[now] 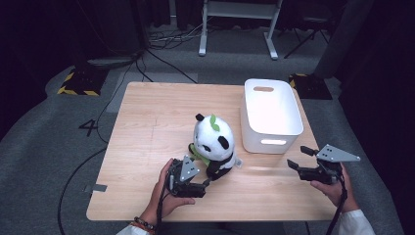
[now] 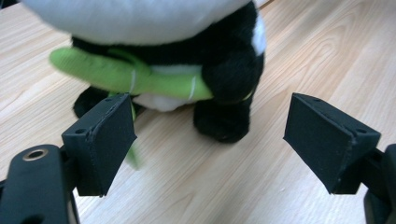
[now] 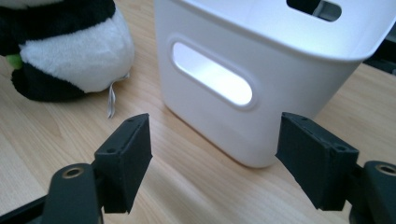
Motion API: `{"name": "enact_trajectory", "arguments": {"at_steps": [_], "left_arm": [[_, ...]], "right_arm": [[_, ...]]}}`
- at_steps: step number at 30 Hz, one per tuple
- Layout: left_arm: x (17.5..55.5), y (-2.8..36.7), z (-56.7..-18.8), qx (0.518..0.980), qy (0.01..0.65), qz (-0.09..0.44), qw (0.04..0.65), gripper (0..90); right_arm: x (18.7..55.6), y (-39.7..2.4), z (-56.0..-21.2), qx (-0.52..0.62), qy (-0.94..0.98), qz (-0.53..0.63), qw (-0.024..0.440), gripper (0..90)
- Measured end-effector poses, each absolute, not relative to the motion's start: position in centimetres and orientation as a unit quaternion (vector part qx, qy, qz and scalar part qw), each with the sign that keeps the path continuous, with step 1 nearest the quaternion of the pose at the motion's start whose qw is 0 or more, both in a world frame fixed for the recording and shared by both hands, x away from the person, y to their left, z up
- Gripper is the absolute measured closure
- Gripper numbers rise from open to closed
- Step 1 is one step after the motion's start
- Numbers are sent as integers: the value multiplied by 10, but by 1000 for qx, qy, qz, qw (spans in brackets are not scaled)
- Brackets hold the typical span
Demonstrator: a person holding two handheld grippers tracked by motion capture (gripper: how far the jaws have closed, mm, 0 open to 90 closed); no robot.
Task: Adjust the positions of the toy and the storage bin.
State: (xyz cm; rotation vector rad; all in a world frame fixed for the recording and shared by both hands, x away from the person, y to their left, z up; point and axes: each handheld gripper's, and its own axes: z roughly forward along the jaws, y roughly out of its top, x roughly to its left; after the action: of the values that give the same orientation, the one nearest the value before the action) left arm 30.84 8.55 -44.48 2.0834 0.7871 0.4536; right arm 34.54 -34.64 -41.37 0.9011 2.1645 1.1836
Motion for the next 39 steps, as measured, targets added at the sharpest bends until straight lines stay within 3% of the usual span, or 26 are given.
{"name": "enact_trajectory", "arguments": {"at_steps": [12,17,28,32,36,39], "left_arm": [[324,72,-445,820,322,174,441,170],[334,65,-449,819,330,167,439,240],[346,55,-453,819,330,183,433,189],[352,58,-453,816,336,193,430,309],[357,58,-454,821,333,195,421,372],[356,57,-454,827,320,199,417,507]], "right_arm": [[355,-328,-385,299,803,446,259,279],[365,-311,-375,285,809,447,252,273],[395,-278,-379,273,830,430,230,288],[407,-268,-383,277,837,418,219,333],[417,-260,-386,281,840,414,210,435],[422,-256,-387,287,837,418,207,521]]}}
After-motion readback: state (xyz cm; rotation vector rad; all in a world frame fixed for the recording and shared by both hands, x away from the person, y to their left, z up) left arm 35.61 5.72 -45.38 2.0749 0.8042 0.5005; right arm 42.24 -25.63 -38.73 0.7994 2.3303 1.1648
